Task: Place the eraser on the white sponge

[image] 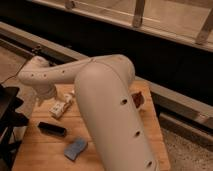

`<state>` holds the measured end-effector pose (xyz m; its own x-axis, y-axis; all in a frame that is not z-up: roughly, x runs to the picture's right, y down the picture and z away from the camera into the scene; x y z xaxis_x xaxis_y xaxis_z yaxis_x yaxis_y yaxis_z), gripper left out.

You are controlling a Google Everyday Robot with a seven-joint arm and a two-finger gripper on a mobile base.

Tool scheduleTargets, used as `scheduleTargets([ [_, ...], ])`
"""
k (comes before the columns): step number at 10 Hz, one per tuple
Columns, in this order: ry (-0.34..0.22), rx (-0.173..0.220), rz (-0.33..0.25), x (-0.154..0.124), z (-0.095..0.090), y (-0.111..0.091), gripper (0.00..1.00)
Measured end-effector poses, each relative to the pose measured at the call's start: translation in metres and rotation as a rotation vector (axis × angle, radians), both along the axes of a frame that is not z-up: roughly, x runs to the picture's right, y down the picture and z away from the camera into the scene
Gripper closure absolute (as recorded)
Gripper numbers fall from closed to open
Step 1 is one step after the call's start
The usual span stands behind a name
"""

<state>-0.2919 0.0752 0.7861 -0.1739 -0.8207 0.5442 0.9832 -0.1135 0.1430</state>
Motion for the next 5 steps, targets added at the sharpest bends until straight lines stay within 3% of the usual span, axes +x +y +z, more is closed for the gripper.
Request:
scheduleTargets([
  [1,-0.009,0.005,-0.014,0.005,0.001,-0.002,0.20],
  [2,-0.056,0.003,-0.058,0.002,-0.002,0.004,0.20],
  [3,-0.136,-0.016,-0.121,-0.004,-0.007,0.021,0.20],
  [5,-0.208,-0.053,-0.182,0.000,-0.008,0.045,0.20],
])
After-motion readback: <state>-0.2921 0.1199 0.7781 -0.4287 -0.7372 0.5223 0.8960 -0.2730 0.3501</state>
